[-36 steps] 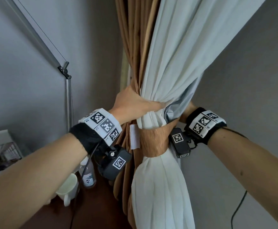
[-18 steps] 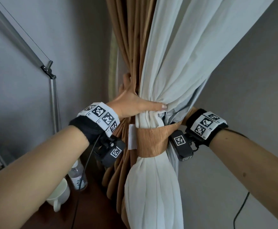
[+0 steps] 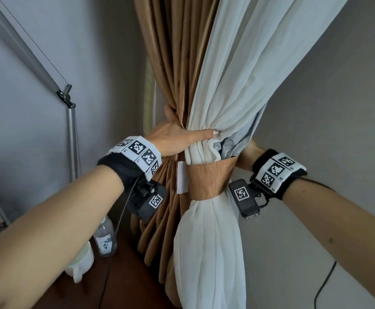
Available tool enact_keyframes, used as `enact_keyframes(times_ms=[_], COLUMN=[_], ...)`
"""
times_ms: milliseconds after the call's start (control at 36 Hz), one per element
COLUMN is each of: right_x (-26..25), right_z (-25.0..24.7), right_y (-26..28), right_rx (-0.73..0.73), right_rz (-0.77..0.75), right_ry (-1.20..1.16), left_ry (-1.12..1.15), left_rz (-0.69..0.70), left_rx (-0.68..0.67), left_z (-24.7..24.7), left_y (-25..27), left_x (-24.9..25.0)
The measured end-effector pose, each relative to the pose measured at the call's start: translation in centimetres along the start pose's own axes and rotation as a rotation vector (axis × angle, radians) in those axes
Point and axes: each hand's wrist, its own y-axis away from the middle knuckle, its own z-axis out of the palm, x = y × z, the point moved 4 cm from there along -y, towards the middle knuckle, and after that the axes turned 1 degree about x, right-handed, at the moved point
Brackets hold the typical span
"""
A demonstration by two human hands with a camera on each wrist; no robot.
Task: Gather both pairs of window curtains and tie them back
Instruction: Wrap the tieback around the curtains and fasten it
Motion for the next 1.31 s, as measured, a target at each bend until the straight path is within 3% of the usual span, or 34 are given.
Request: enact_keyframes(times_ms=[28,56,83,139,194,306,417,528,639,694,778,944,1111,1222,1305], right_x=[-0.2,-0.3,0.3,0.8,0.6,0.1,-1.4,-3.5,-4.0,-4.0,-4.1,-3.4,-3.8,-6.5,-7.6], right_z=[0.7,0.0,-0.6,-0.5,-1.6,-3.5,-3.4,-0.8,0.1,-0.2,-0.2,-1.0,-1.6,-0.8,0.2], right_y=[1.1,2.1,2.3,2.9,3.5,4.2,5.1,5.6,5.5,5.4,5.5,5.6,6.0,6.7,6.1], right_rx=[-0.119,-0.203,-0.268,-0.224,-0.113,-0.085,-0.277,-0.339,-0.071,-0.039,-0.007,0.056,0.163,0.062,0.096], right_rz=[0.229,0.327,0.531,0.778,0.864,0.746,0.595,0.445,0.592,0.645,0.666,0.697,0.719,0.667,0.748], right_ry=[-0.114,-0.217,-0.346,-0.481,-0.565,-0.688,-0.528,-0.266,-0.149,-0.09,-0.075,0.078,0.036,0.041,0.215], left_ry=[0.013,0.035,0.06,0.096,0.113,0.205,0.274,0.439,0.64,0.73,0.765,0.705,0.529,0.382,0.41], left_rz=[0.003,0.006,0.013,0.018,0.023,0.039,-0.037,-0.124,-0.19,-0.205,-0.219,-0.263,-0.263,-0.165,-0.006], left_rx=[0.029,0.065,0.104,0.183,0.233,0.277,0.283,0.165,0.014,-0.062,-0.045,-0.13,-0.055,0.023,0.002], left_z=[0.2,0.4,0.6,1.2,1.9,3.0,3.5,4.0,3.6,3.3,2.8,2.3,3.3,4.4,5.7], left_y=[0.1,0.2,0.5,1.0,1.4,1.5,1.9,1.6,2.1,2.3,1.9,0.5,-0.1,1.1,2.3], left_x=[-0.1,-0.2,-0.2,-0.4,-0.3,0.0,0.5,-0.1,-0.5,-0.8,-2.0,-2.4,-1.5,0.4,2.4])
